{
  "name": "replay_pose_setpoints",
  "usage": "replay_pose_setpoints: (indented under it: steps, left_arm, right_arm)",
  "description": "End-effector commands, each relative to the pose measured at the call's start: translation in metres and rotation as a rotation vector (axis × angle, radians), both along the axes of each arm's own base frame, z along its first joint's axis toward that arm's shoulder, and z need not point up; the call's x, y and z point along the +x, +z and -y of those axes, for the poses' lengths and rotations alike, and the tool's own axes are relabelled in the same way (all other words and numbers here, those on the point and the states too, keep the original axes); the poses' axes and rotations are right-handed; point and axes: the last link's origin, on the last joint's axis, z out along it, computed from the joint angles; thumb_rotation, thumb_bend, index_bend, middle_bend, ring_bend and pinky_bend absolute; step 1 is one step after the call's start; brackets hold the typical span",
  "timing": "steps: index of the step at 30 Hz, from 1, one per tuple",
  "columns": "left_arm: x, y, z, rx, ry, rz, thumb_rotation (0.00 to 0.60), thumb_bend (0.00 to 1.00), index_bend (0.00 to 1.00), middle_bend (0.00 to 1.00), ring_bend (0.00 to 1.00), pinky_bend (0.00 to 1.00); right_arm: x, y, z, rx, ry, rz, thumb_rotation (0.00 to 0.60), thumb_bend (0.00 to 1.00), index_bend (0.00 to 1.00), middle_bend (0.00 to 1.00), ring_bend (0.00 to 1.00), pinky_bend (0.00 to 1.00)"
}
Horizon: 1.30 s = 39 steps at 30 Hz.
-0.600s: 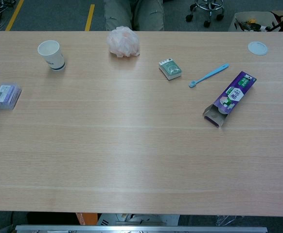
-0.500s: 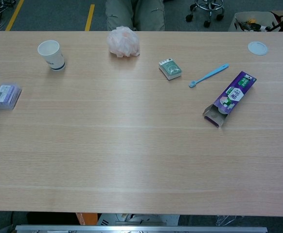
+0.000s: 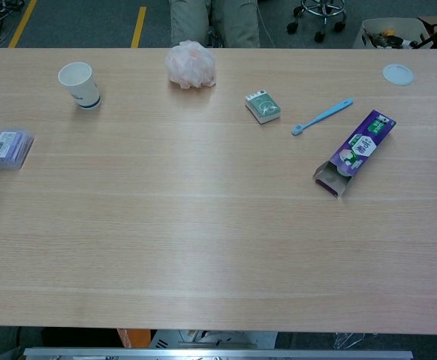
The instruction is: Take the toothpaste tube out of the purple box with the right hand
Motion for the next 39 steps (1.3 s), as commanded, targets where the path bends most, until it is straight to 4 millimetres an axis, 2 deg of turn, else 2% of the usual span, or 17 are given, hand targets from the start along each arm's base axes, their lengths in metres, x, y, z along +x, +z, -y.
replay_pose_setpoints:
  steps: [1, 3, 6, 12, 19, 26, 31, 39]
  left_arm:
    - [0.000, 0.000, 0.001, 0.002, 0.001, 0.003, 0.600, 0.33, 0.22, 0.20, 0.18, 0.22]
    - [-0.001, 0.004, 0.003, 0.018, 0.007, 0.007, 0.600, 0.33, 0.22, 0.20, 0.18, 0.22]
    - [-0.003, 0.008, 0.006, 0.030, 0.013, 0.012, 0.600, 0.33, 0.22, 0.20, 0.18, 0.22]
    - [-0.007, 0.016, 0.013, 0.054, 0.032, 0.016, 0.600, 0.33, 0.22, 0.20, 0.18, 0.22]
    - [-0.013, 0.022, 0.019, 0.075, 0.057, 0.020, 0.600, 0.33, 0.22, 0.20, 0.18, 0.22]
    - [-0.019, 0.023, 0.022, 0.083, 0.079, 0.025, 0.600, 0.33, 0.22, 0.20, 0.18, 0.22]
    - [-0.022, 0.023, 0.022, 0.081, 0.084, 0.025, 0.600, 0.33, 0.22, 0.20, 0.18, 0.20]
    - [-0.029, 0.026, 0.023, 0.080, 0.094, 0.033, 0.600, 0.33, 0.22, 0.20, 0.18, 0.19]
  right_arm:
    - [0.007, -0.009, 0.019, 0.069, 0.010, -0.053, 0.600, 0.06, 0.25, 0.33, 0.29, 0.42]
    - [0.011, -0.024, 0.044, 0.143, 0.026, -0.120, 0.600, 0.02, 0.22, 0.31, 0.27, 0.41]
    - [0.012, -0.043, 0.064, 0.202, 0.019, -0.145, 0.600, 0.01, 0.19, 0.28, 0.25, 0.40]
    - [0.017, -0.074, 0.096, 0.271, 0.040, -0.203, 0.600, 0.00, 0.13, 0.24, 0.21, 0.36]
    - [0.017, -0.103, 0.124, 0.320, 0.065, -0.284, 0.600, 0.00, 0.12, 0.23, 0.20, 0.36]
    - [0.012, -0.129, 0.134, 0.358, 0.089, -0.368, 0.600, 0.00, 0.12, 0.23, 0.20, 0.35]
    - [0.009, -0.150, 0.132, 0.368, 0.107, -0.418, 0.600, 0.00, 0.12, 0.23, 0.18, 0.28]
    - [0.021, -0.183, 0.126, 0.359, 0.151, -0.467, 0.600, 0.00, 0.11, 0.22, 0.17, 0.24]
